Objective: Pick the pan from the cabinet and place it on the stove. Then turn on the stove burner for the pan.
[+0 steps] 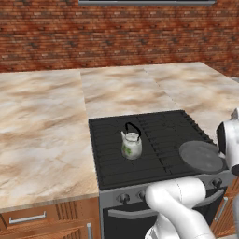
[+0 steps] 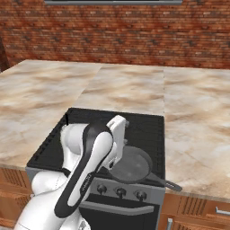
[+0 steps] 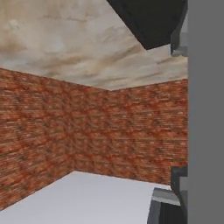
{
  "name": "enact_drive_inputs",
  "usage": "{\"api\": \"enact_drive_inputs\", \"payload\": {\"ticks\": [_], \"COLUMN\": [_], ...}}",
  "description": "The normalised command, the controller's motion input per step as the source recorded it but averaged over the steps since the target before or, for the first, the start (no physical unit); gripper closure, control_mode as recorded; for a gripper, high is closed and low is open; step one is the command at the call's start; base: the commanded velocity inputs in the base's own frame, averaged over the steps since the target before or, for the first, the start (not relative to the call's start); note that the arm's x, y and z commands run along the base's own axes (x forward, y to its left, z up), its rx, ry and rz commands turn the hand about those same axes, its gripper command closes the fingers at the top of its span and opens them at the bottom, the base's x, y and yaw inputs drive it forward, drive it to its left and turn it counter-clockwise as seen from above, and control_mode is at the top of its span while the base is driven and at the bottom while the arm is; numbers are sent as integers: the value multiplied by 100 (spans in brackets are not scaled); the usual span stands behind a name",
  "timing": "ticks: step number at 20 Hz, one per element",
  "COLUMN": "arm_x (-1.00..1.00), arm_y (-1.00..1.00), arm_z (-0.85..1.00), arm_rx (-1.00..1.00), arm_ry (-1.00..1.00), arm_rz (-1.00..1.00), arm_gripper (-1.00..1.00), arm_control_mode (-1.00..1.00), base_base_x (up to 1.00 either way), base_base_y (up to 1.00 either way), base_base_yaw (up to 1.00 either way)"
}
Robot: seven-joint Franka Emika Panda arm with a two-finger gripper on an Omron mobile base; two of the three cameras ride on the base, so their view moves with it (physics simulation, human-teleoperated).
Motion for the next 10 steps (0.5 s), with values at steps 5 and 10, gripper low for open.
{"api": "enact_drive_inputs", "payload": {"ticks": [5, 10], "arm_x": [-81, -48], "arm_y": [-19, -28], "arm_z": [78, 41], "arm_rx": [67, 73], "arm_ry": [0, -1], "arm_rz": [-13, -4], "arm_gripper": [-100, -100], "arm_control_mode": [-100, -100], "base_base_x": [0, 0], "base_base_y": [0, 0], "base_base_yaw": [0, 0]}}
